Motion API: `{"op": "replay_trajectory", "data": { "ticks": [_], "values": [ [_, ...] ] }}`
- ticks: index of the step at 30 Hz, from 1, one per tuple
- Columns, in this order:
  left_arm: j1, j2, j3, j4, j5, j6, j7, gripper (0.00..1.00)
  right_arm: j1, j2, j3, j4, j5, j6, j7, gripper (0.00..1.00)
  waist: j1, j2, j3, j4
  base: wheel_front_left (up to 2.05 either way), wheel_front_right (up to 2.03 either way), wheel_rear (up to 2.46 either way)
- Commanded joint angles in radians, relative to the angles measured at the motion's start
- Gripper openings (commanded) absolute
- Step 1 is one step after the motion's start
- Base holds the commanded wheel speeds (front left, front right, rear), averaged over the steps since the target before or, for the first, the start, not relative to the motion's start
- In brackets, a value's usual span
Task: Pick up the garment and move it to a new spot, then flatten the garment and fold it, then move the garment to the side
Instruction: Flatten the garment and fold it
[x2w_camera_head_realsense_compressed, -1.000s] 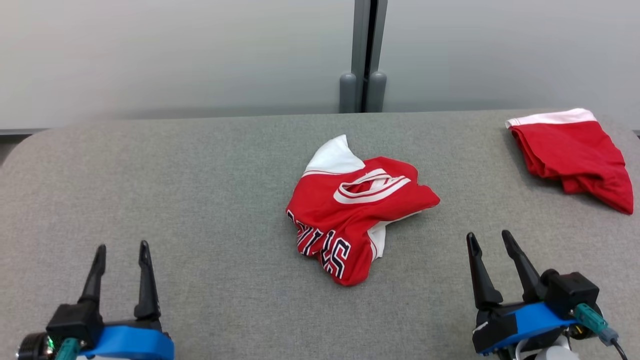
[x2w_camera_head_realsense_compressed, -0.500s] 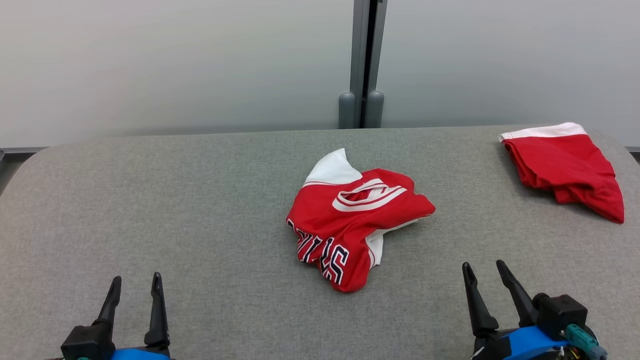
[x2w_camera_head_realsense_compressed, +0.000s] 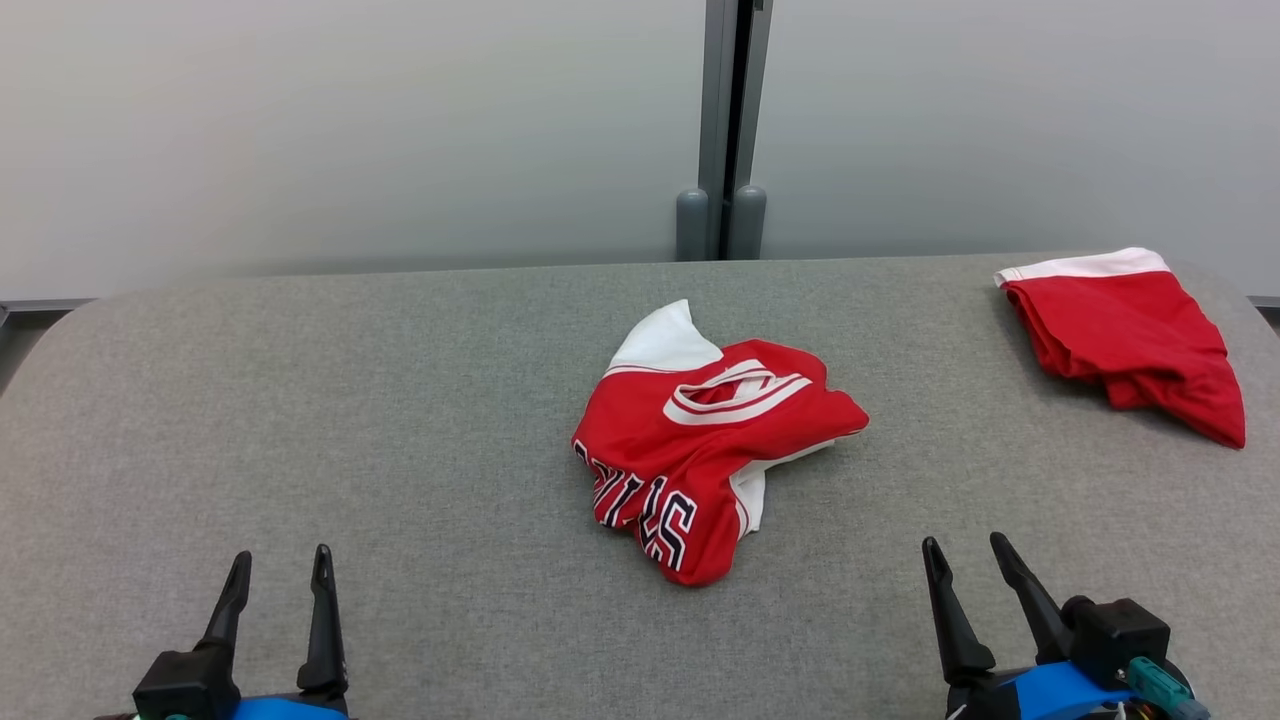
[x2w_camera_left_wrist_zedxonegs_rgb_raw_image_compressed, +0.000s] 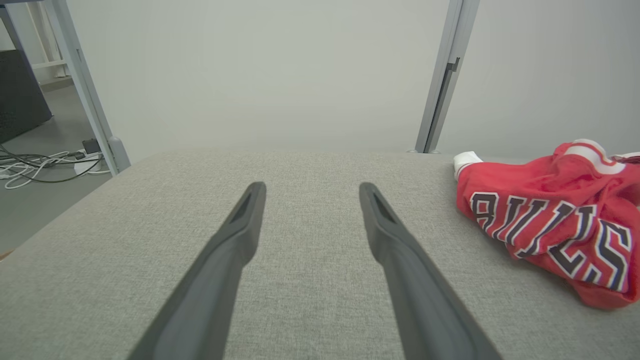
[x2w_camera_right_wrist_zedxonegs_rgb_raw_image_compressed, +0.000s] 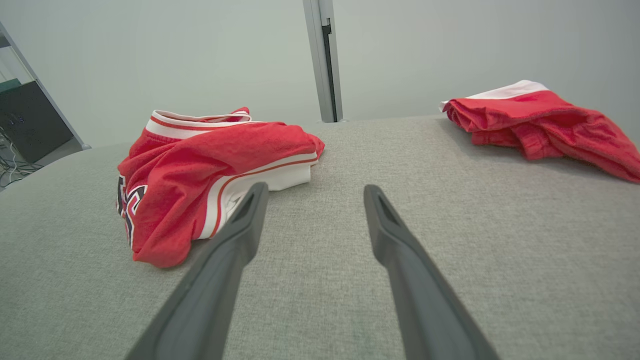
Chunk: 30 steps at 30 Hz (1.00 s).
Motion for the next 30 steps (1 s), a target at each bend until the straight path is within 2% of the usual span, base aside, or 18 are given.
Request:
{"op": "replay_trajectory", "data": {
  "ticks": [1,18,24,30],
  "values": [
    [0.007,0.001,0.004,-0.002,0.008,0.000,-0.002,1.00,0.004,-0.002,-0.001,0.002,-0.003,0.000,-0.004,1.00,0.0000,0.0000,0.001,0.000,0.00,0.00,0.00],
    [-0.011,-0.006,0.032,0.007,0.033,-0.015,-0.002,1.00,-0.007,-0.002,-0.011,0.009,0.002,0.000,-0.004,1.00,0.0000,0.0000,0.000,-0.001,0.00,0.00,0.00],
    [-0.032,-0.010,0.035,0.007,0.037,-0.020,-0.002,1.00,-0.082,-0.002,-0.009,0.007,-0.027,0.000,-0.004,1.00,0.0000,0.0000,0.018,0.007,0.00,0.00,0.00],
    [-0.066,-0.017,0.027,0.007,0.042,-0.026,-0.002,1.00,-0.255,-0.004,0.010,0.057,-0.097,0.000,-0.003,1.00,0.0000,0.0000,0.057,0.033,0.00,0.00,0.00]
  ]
}}
